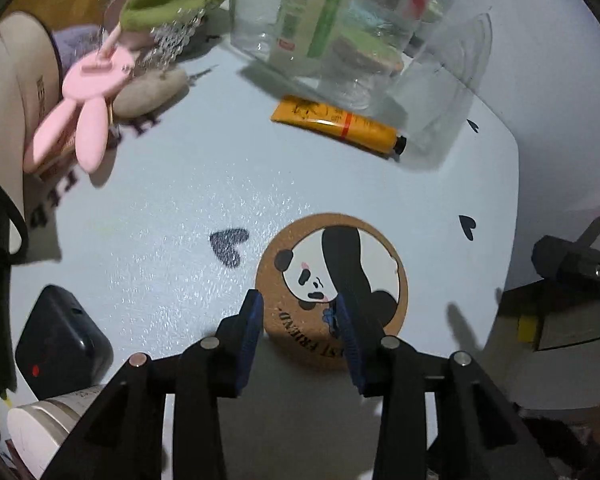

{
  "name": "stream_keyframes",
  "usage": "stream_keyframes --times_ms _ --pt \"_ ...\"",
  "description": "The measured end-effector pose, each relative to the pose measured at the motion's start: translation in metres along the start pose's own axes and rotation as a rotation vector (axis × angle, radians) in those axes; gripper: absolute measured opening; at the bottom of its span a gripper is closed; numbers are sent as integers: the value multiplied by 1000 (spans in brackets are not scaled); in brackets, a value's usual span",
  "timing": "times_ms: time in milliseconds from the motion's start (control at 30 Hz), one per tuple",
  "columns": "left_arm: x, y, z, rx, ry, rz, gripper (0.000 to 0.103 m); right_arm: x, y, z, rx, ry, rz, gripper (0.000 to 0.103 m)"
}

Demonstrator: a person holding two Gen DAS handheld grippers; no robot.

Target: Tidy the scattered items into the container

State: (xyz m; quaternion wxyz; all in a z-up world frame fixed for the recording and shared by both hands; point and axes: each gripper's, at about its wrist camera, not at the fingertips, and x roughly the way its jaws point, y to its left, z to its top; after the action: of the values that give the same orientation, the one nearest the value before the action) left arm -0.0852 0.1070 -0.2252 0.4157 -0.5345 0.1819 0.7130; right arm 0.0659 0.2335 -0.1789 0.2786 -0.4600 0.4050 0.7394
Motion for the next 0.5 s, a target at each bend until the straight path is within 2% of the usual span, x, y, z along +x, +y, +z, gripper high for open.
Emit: stream_keyframes --times_ms 133,200,267,400,500 --pt "1 -7 0 21 -10 49 38 1 -16 0 10 -9 -21 80" --pt "3 -9 -3 13 -4 91 38 3 -24 -1 22 7 -12 80" --pt "4 -6 -6 -21 -3 102 39 4 -33 -1 33 20 -1 80" --pt "4 -1 -11 -99 14 83 39 3 -51 3 62 37 26 80" --pt "5 -6 -11 -112 19 67 39 7 -63 5 74 61 49 80"
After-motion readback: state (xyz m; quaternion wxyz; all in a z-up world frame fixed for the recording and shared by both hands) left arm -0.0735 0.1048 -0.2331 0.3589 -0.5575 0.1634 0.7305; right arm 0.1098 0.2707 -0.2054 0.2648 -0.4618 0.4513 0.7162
